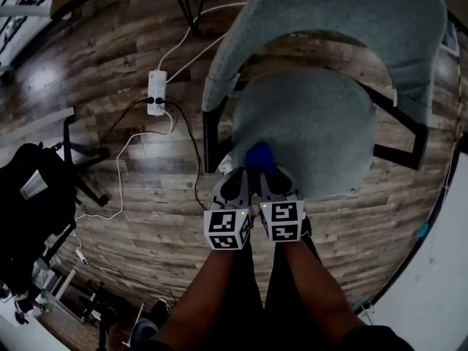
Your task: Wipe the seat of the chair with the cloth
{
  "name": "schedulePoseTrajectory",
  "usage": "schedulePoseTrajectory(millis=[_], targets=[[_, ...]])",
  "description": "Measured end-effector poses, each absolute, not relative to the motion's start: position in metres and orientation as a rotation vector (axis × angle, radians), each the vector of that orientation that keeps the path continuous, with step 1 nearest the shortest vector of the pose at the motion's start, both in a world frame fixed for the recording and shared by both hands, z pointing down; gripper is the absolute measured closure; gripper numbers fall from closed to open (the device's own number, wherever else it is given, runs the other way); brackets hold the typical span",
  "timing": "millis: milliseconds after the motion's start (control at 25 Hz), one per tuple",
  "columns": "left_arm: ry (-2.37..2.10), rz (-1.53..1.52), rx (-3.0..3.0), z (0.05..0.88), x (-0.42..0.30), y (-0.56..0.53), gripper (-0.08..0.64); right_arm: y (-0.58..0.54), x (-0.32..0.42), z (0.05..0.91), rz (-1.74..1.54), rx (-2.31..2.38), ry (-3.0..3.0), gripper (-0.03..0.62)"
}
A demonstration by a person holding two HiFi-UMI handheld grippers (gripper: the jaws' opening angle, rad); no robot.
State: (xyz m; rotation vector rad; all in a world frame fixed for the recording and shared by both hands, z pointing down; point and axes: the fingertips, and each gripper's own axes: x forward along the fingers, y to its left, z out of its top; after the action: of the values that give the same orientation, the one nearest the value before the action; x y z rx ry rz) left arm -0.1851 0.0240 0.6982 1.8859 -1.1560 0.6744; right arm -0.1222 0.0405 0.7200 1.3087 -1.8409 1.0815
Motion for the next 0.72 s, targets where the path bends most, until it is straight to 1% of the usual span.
schedulePoseTrajectory(millis=[720], targets=[[-0.927,0.751,2.03,0.692,-0.07,0.029,0.557,0.061,0.009,0.721,1.136,1.574,-1.673,0.489]])
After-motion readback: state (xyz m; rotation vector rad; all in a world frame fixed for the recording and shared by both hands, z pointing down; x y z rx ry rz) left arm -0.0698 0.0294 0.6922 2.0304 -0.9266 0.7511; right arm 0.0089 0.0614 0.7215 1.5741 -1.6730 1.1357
